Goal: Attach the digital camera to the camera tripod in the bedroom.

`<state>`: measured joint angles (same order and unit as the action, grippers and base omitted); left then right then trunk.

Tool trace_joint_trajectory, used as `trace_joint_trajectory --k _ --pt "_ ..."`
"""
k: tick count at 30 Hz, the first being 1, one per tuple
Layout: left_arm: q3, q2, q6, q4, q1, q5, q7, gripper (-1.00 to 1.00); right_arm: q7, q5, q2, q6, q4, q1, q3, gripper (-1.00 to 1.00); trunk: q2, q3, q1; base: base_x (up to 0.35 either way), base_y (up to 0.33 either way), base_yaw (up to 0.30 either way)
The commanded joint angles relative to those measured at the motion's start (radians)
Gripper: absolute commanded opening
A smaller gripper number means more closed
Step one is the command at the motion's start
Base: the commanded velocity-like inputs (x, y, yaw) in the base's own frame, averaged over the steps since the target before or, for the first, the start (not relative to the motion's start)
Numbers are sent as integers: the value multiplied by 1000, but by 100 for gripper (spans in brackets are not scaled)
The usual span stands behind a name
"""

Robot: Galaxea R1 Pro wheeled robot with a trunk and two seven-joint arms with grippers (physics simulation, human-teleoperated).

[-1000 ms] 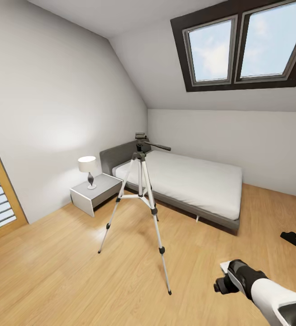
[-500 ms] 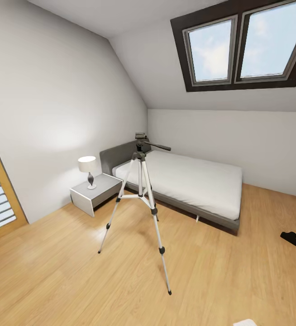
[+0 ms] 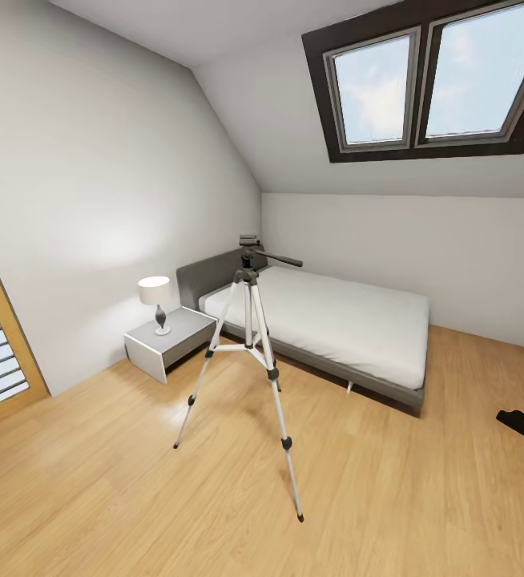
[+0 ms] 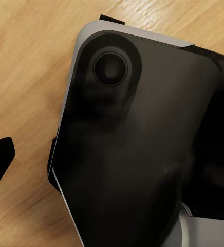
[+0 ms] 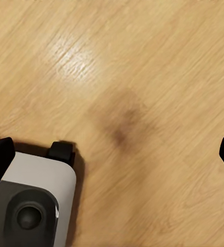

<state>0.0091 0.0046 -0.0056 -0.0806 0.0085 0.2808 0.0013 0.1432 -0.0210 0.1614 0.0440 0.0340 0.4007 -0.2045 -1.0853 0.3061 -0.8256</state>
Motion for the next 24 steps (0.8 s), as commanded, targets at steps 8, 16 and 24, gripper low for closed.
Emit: trace_joint_trajectory --k 8,16,24 --pt "1 0 -1 -2 1 5 0 100 2 -2 -2 -18 1 -31 -4 100 -1 1 0 0 0 0" --pt "0 0 -1 -1 1 5 0 100 -4 -2 -3 -57 1 -56 -5 100 -1 1 0 0 0 0" --pt "-1 0 -1 -1 1 5 0 100 -11 14 -4 -64 1 -61 1 100 -1 1 0 0 0 0"
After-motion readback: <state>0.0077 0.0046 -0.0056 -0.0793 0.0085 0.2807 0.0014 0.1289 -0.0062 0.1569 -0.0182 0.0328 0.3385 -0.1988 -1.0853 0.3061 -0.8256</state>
